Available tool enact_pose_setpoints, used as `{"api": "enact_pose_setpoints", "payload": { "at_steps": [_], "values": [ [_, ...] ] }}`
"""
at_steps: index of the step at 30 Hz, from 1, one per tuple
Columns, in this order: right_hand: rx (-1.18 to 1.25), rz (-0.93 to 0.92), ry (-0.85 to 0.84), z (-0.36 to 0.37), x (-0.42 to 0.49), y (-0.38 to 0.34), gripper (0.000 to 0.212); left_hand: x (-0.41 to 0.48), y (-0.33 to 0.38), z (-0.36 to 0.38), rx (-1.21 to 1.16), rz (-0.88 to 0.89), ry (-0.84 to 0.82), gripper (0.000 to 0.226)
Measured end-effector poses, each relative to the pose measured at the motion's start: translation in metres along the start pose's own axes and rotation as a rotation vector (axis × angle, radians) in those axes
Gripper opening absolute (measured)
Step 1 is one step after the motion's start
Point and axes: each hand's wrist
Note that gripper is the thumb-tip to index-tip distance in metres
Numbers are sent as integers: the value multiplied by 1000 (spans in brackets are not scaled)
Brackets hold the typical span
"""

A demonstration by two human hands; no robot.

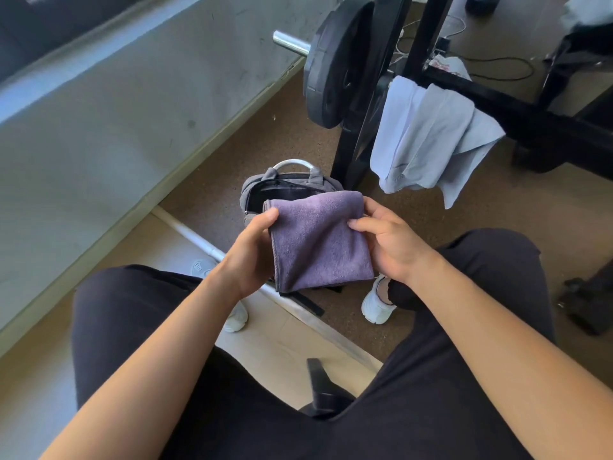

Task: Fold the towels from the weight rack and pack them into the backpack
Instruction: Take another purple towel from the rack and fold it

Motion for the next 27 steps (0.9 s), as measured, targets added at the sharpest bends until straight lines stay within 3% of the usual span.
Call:
{"api": "enact_pose_setpoints", "payload": {
  "at_steps": [3, 7, 12, 16, 20, 24, 27],
  "values": [
    [-186, -6, 22, -5, 2, 6, 42, 1, 0, 1, 43, -31, 125, 49],
    [-459, -15, -31, -6, 2, 9, 46, 7, -3, -2, 121, -31, 226, 46],
    [-588, 116, -231, -6, 1, 5, 76, 15, -5, -16, 128, 25, 279, 29],
    [-430, 181, -254, -7, 2, 3, 77, 17, -5, -20, 145, 81, 237, 29],
    [-311, 135, -211, -5, 2, -2, 68, 15, 0, -25, 77, 181, 109, 45],
    [-220, 99, -131, -5, 3, 0, 48, 13, 0, -25, 54, 236, 63, 38],
    [-219, 97, -45, -9, 4, 2, 49, 12, 0, -28, 85, 274, 52, 32]
  ]
}}
Point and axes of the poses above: each hand's wrist, its own x-axis towards the middle knuckle, its own z-axis out of the palm, y = z × x, and after that the axes turned 15 degrees about -z, right-handed
